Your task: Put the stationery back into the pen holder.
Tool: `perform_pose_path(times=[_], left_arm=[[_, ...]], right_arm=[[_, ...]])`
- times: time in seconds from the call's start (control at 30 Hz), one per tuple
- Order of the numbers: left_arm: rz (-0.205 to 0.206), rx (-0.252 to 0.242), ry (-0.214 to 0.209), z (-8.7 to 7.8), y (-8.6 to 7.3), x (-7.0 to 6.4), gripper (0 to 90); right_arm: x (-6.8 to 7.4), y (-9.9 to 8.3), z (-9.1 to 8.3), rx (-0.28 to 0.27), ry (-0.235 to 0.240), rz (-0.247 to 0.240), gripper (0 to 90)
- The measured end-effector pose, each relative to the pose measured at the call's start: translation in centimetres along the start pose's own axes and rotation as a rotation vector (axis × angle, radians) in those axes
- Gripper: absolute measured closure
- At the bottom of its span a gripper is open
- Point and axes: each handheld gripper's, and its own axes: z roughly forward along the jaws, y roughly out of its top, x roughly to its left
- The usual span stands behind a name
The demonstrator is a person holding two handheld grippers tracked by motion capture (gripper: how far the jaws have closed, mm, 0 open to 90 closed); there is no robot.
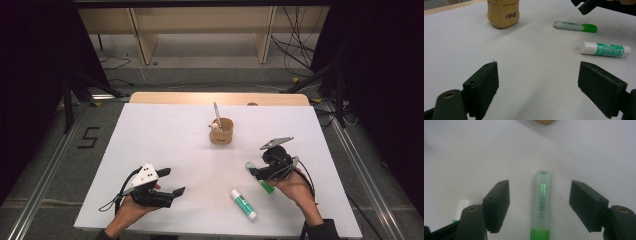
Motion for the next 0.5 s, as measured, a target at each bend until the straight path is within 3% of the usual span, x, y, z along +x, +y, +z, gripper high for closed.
perform_pose_path(times=[0.3, 0.5], left_arm=[[0.001, 0.007, -0.006, 0.2, -0.1, -0.1, 16.5], [0.003, 0.007, -0.002, 0.1, -0.1, -0.1, 16.5]], right_arm=[[-0.3, -0.2, 1.3, 0.069, -0.009, 0.015, 39.3], [-0.2, -0.7, 1.5, 0.108, 0.008, -0.003, 41.1]])
